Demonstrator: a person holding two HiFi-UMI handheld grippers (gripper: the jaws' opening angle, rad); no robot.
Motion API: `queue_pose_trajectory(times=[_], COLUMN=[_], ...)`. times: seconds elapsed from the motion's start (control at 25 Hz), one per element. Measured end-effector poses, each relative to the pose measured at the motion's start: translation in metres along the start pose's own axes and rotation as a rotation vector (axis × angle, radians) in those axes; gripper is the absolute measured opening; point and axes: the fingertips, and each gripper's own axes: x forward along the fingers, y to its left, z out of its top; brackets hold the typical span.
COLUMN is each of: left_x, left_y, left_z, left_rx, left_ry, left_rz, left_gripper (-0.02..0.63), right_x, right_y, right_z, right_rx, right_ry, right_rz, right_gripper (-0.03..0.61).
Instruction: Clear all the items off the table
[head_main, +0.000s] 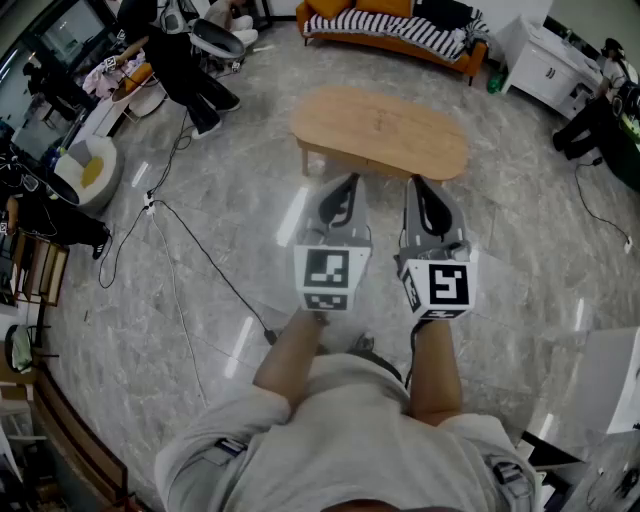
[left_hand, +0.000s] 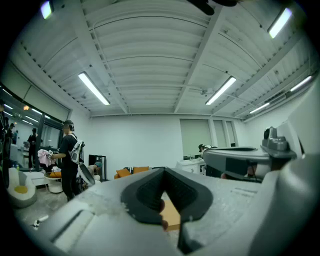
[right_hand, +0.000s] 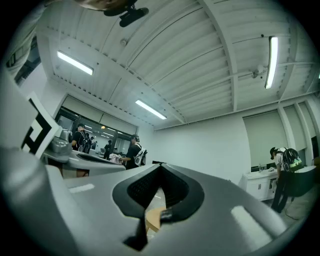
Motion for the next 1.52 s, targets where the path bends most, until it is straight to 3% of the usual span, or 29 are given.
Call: queue_pose_trajectory(times=[0.28,0.76,1.0,1.52], left_x=[0.000,0.042,0.090,0.196], left_y=[-0.013,0.008,0.033,0.138], left_z=[-0.015,-0.042,-0.055,-0.069], left_rx=[-0.011,-0.027,-0.046,-0.103], left_ry=[0.016,0.061,0.085,0.119], left_rz=[0.033,0.065,0.055,0.070], left_gripper=[0.020,0.020,0.020,0.020], right_x=[-0.014,0.024,0.076,0.229], right_y=[-0.019,-0.032,-0.044,-0.050], right_z=[-0.012,-0.047,-0.064,-0.098], right_rx=[0.009,0.007,-0.011,0.010], right_ry=[0.003,0.044,0.072,0.133], right_rz=[0.000,0.013,0.019,0.051], right_gripper=[0.006,0.006,0.006,0.006])
